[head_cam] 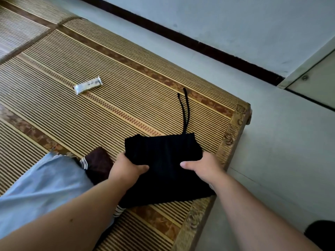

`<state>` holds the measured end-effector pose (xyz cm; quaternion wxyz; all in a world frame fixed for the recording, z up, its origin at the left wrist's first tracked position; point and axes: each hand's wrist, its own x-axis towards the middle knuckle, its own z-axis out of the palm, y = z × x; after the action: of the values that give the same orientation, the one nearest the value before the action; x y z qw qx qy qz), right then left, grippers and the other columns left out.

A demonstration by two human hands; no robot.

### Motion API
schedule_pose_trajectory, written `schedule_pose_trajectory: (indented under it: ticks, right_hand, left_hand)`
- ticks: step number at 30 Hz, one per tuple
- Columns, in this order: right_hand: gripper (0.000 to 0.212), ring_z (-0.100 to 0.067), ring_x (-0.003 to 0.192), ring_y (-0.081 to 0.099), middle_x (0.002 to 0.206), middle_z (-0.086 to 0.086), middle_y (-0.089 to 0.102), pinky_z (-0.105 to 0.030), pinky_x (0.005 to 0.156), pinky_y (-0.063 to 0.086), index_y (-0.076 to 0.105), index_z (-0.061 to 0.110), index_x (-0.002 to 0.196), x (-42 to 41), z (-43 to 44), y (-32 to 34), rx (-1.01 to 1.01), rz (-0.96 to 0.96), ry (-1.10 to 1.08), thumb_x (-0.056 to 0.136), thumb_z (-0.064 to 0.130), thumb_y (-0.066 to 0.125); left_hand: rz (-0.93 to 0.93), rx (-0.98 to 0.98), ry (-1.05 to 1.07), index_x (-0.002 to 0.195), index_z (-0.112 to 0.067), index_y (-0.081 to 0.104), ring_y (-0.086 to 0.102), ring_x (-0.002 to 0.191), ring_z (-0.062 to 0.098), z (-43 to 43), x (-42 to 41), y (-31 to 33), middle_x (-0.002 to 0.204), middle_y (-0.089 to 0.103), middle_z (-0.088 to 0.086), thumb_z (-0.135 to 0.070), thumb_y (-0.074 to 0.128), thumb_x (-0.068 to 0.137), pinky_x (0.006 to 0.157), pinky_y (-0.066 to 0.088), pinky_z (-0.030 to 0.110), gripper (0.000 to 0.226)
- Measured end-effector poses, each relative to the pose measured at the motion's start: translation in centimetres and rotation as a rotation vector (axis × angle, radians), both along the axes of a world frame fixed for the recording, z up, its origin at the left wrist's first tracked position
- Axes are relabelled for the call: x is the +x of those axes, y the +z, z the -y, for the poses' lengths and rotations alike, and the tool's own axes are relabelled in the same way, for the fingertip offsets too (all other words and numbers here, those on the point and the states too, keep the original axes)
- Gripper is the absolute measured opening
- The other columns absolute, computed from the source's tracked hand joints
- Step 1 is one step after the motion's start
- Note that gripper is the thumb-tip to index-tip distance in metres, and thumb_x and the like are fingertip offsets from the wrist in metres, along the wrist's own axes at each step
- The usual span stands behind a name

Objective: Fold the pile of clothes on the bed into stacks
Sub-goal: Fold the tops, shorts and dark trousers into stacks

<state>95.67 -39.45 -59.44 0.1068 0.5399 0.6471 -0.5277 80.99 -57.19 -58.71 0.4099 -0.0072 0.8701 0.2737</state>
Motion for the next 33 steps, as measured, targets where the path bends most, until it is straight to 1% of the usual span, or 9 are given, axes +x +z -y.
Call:
schedule_pose_trajectory:
  ticks: [4,8,12,15,20,23,26,29,33]
  right_hand:
    - [0.021,-0.019,0.091,0.066,0.093,0.007,0.071,-0.041,0.083,0.057,0.066,0.03,0.085,0.9,0.2,0.6,-0.04,-0.125,-0.047,0.073,0.021,0.081]
    - [0.029,-0.006,0.079,0.069,0.085,0.014,0.073,-0.016,0.058,0.054,0.066,0.034,0.089,3.3,0.4,2.6,-0.058,-0.264,-0.119,0.074,0.014,0.081]
    - [0.044,-0.008,0.095,0.069,0.101,0.012,0.074,-0.029,0.082,0.057,0.067,0.031,0.109,5.4,0.8,6.1,-0.041,-0.305,-0.119,0.072,0.011,0.082]
    - [0.041,-0.001,0.083,0.07,0.09,0.018,0.074,-0.014,0.063,0.054,0.068,0.035,0.094,5.9,1.9,10.5,-0.03,-0.344,-0.101,0.064,0.012,0.084]
    - [0.053,0.0,0.082,0.069,0.093,0.018,0.073,-0.013,0.062,0.051,0.066,0.031,0.1,5.9,5.8,19.7,0.029,-0.358,0.121,0.051,0.026,0.086]
    - [0.047,-0.003,0.083,0.07,0.092,0.014,0.074,-0.013,0.061,0.052,0.067,0.027,0.098,5.0,9.6,24.7,-0.014,-0.398,0.24,0.058,0.01,0.085]
    - [0.046,-0.009,0.09,0.071,0.099,0.005,0.075,-0.023,0.071,0.057,0.067,0.023,0.103,3.4,14.4,28.4,-0.093,-0.415,0.369,0.066,-0.003,0.08]
    - [0.041,-0.016,0.095,0.07,0.099,-0.001,0.075,-0.034,0.085,0.055,0.066,0.019,0.104,0.7,18.4,29.6,-0.115,-0.37,0.455,0.071,-0.003,0.078]
    - [0.031,-0.015,0.086,0.072,0.09,0.004,0.076,-0.031,0.076,0.057,0.067,0.021,0.098,-4.3,22.2,27.3,-0.216,-0.296,0.485,0.076,0.002,0.076]
  left_hand:
    - [0.229,0.11,0.096,0.101,-0.015,0.066,0.072,0.079,0.023,0.1,-0.7,-0.1,0.088,0.073,0.004,-0.023,0.078,0.077,0.074,0.059,0.034,0.028]
    - [0.314,0.359,0.113,0.101,-0.018,0.071,0.073,0.088,0.026,1.1,0.0,1.2,0.094,0.076,0.005,-0.017,0.072,0.081,0.089,0.056,0.045,0.019]
    - [0.246,0.556,0.008,0.089,-0.03,0.075,0.072,0.092,0.02,2.3,2.0,4.4,0.096,0.076,0.001,-0.013,0.069,0.086,0.083,0.054,0.035,0.018]
    - [0.179,0.624,0.021,0.087,-0.035,0.073,0.072,0.087,0.012,4.2,3.6,8.9,0.091,0.076,-0.003,-0.011,0.069,0.087,0.074,0.054,0.025,0.025]
    - [0.082,0.606,0.123,0.071,-0.027,0.072,0.067,0.067,0.002,10.8,6.3,17.0,0.07,0.072,-0.007,-0.004,0.071,0.084,0.062,0.052,0.018,0.026]
    - [0.034,0.589,0.205,0.076,-0.015,0.068,0.068,0.07,0.007,16.2,7.7,20.6,0.073,0.072,-0.002,-0.002,0.071,0.083,0.065,0.054,0.024,0.015]
    - [0.041,0.615,0.307,0.084,-0.019,0.07,0.071,0.077,0.009,21.7,8.4,23.4,0.081,0.075,-0.003,-0.006,0.069,0.085,0.061,0.054,0.021,0.013]
    - [0.073,0.607,0.429,0.1,-0.016,0.069,0.072,0.091,0.019,26.4,8.2,24.7,0.096,0.075,0.002,-0.008,0.066,0.087,0.078,0.056,0.033,0.015]
    - [0.188,0.643,0.582,0.115,-0.018,0.064,0.071,0.098,0.026,30.7,6.0,24.1,0.106,0.073,0.007,-0.009,0.062,0.088,0.083,0.052,0.039,0.028]
